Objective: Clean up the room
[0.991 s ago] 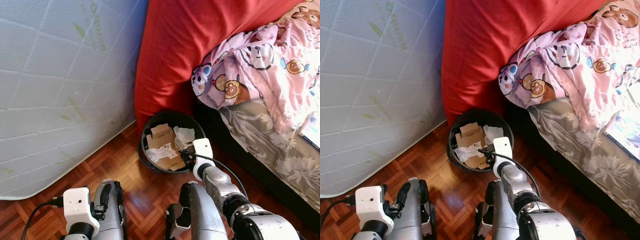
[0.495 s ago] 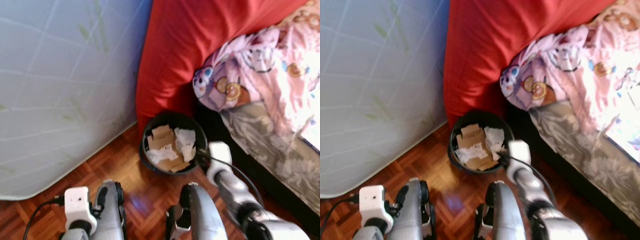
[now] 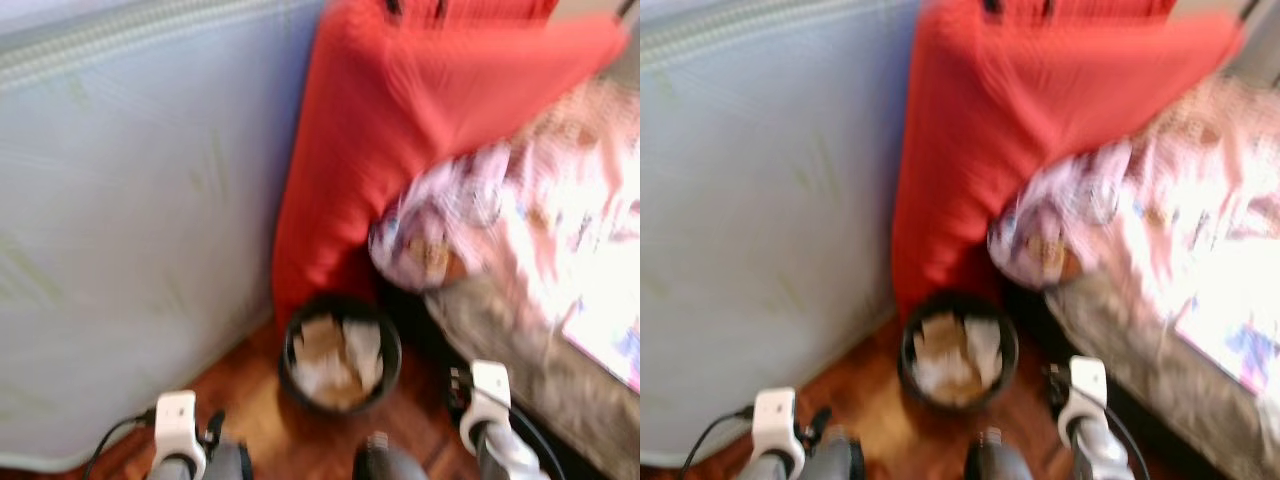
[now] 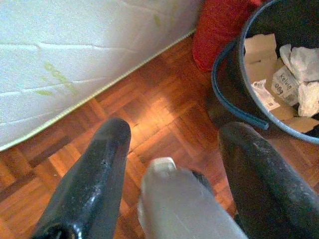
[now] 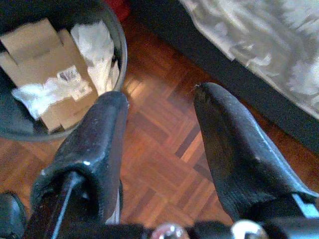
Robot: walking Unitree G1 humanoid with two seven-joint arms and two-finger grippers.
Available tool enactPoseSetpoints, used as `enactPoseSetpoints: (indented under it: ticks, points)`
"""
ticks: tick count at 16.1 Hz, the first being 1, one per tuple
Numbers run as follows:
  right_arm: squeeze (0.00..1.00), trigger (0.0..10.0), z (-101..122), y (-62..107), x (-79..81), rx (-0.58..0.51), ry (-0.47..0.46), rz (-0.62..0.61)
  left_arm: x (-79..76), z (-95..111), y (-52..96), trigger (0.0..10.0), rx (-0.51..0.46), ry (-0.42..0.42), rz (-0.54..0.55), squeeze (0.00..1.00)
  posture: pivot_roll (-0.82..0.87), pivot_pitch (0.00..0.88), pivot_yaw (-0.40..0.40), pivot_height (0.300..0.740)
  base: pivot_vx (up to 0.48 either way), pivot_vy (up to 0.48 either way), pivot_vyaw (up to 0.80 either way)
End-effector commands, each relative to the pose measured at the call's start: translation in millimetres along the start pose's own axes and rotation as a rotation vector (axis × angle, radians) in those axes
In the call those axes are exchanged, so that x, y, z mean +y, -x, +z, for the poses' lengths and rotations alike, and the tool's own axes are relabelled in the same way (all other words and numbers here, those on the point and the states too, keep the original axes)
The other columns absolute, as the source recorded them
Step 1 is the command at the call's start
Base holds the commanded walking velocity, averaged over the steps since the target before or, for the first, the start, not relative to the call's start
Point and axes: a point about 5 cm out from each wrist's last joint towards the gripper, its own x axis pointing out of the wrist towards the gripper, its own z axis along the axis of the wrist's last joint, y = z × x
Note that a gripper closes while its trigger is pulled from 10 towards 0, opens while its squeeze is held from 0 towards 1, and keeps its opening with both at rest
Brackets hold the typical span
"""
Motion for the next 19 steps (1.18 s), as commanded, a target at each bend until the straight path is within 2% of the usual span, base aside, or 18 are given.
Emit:
enactPoseSetpoints:
  ticks: [1, 3, 5, 7, 10, 11, 13, 16, 19]
  points:
    - [0.0, 10.0, -9, 3.2, -6.9, 0.014, -0.049, -0.05, 5.4, -17, 2.1, 10.0, 0.079, -0.018, 0.014, 0.0, 0.11, 0.0, -0.105, 0.723, 0.0, 0.0, 0.0]
    - [0.0, 10.0, -18, 5.7, -8.4, 0.045, -0.073, -0.082, 6.9, -22, -2.9, 10.0, 0.141, -0.033, 0.009, 0.0, 0.06, 0.0, -0.07, 0.723, 0.0, 0.0, 0.0]
    - [0.0, 10.0, -33, 10.2, -7.3, 0.098, -0.057, -0.088, 8.9, -29, -5.1, 10.0, 0.212, -0.059, 0.006, 0.0, 0.01, 0.0, -0.024, 0.723, 0.0, 0.0, 0.0]
    - [0.0, 10.0, -43, 14.7, -14.8, 0.124, -0.127, -0.141, 10.5, -29, -6.3, 10.0, 0.236, -0.064, 0.009, 0.0, -0.01, 0.0, -0.006, 0.723, 0.0, 0.0, 0.0]
    - [0.0, 10.0, -55, 18.7, -9.8, 0.17, -0.122, -0.125, 15.2, -25, -9.2, 10.0, 0.245, -0.078, 0.011, 0.0, -0.05, 0.0, 0.03, 0.723, 0.0, 0.0, 0.0]
    - [0.0, 10.0, -61, 20.9, -9.1, 0.186, -0.104, -0.107, 16.9, -26, -8.7, 10.0, 0.253, -0.077, 0.015, 0.0, -0.06, 0.0, 0.025, 0.723, 0.0, 0.0, 0.0]
    - [0.0, 10.0, -71, 26.9, -17.7, 0.213, -0.109, -0.123, 18.8, -38, -2.4, 10.0, 0.294, -0.068, 0.021, 0.0, -0.06, 0.0, 0.006, 0.723, 0.0, 0.0, 0.0]
    - [0.0, 10.0, -80, 33.3, -28.9, 0.241, -0.114, -0.151, 11.4, -53, 4.4, 10.0, 0.346, -0.063, 0.012, 0.0, -0.08, 0.0, 0.006, 0.723, 0.0, 0.0, 0.0]
    - [0.0, 10.0, -90, 40.3, -33.3, 0.252, -0.12, -0.14, 11.8, -54, 4.5, 10.0, 0.356, -0.084, 0.007, 0.0, -0.09, 0.0, 0.011, 0.723, 0.0, 0.0, 0.0]
